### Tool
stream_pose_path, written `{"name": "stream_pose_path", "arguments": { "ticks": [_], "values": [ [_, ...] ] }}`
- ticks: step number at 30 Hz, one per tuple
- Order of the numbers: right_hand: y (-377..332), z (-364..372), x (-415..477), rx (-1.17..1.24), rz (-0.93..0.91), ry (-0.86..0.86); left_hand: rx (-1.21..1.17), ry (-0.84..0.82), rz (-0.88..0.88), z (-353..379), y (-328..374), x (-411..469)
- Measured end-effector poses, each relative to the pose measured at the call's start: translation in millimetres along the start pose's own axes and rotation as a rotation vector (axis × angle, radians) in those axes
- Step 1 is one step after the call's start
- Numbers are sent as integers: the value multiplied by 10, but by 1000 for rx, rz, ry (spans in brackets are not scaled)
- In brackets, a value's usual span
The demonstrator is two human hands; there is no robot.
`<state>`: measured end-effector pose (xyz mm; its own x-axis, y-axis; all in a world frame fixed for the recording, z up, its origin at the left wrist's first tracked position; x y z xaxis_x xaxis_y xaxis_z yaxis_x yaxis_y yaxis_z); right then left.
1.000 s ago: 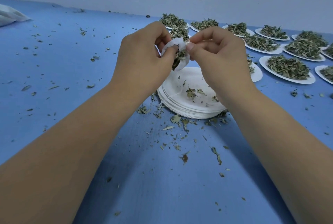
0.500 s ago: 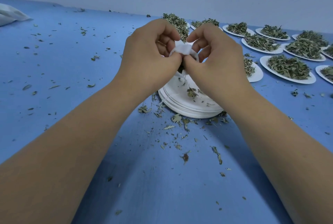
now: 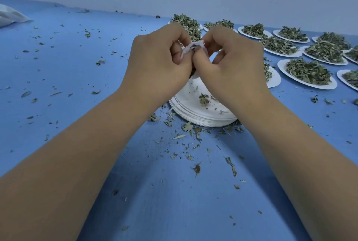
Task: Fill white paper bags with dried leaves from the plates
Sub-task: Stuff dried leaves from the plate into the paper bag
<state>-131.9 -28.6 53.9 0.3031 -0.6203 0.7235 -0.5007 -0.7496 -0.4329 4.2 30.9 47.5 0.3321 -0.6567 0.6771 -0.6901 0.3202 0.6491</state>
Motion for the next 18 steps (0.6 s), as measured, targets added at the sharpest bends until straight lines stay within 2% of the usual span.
{"name": "stream_pose_path", "arguments": {
  "ticks": [7, 10, 15, 18],
  "values": [
    [29, 7, 15, 0, 71, -34, 3, -18, 33, 17, 9, -13],
    [52, 6, 28, -43, 76, -41, -14, -6, 44, 6, 53, -13],
    [112, 8, 37, -186, 49, -106, -78, -90, 59, 71, 120, -56],
    [118, 25, 45, -80, 116, -164, -22, -50, 36, 59, 83, -45]
  ]
}}
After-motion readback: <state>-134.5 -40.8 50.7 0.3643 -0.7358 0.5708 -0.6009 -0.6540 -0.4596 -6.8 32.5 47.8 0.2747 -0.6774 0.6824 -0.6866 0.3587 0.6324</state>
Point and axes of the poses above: each hand's wrist, its own x-axis towards the middle knuckle, its own z-axis out of the palm, y = z × x, the point moved 3 cm from there along x, towards the middle knuckle, and after that the axes turned 5 degrees about -x, right-handed, at the moved point
